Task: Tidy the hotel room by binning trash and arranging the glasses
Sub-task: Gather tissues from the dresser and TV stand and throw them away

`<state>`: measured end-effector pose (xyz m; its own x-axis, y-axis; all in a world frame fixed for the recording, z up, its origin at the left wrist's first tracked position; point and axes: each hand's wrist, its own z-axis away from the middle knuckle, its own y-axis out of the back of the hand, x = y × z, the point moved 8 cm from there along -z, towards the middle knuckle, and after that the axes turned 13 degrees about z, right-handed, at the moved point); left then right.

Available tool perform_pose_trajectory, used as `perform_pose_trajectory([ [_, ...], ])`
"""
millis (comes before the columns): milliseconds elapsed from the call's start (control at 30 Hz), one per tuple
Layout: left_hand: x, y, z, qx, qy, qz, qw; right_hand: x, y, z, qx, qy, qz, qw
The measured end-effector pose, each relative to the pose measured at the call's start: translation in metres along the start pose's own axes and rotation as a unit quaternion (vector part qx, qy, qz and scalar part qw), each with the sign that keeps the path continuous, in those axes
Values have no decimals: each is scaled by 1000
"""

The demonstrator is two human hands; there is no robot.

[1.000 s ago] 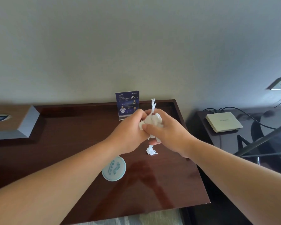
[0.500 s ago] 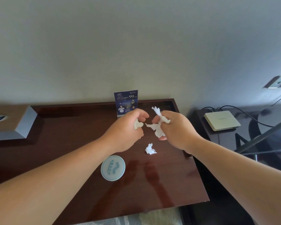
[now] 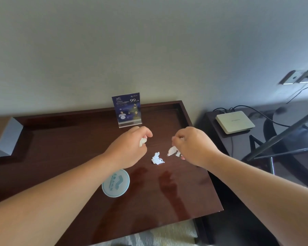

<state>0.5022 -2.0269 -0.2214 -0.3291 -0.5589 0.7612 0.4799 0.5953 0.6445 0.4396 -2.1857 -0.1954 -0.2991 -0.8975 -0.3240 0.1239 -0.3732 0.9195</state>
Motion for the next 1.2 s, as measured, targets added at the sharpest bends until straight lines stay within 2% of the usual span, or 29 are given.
perform_pose_trajectory([
  [267,-26,-53,-15,-72,39,-53,995,23,-24,0,-28,11,16,999],
  [667,-58,-124,-33,-126,60,-134,981,56,-66,-6,-72,-12,8,997],
  [967,-62,-128,-34,-97,71,-150,981,65,-73,-9,-75,-7,-12,997],
  [1200,-46,-101,-23,-71,105,-75,989,56,-56,-2,-61,20,-10,998],
])
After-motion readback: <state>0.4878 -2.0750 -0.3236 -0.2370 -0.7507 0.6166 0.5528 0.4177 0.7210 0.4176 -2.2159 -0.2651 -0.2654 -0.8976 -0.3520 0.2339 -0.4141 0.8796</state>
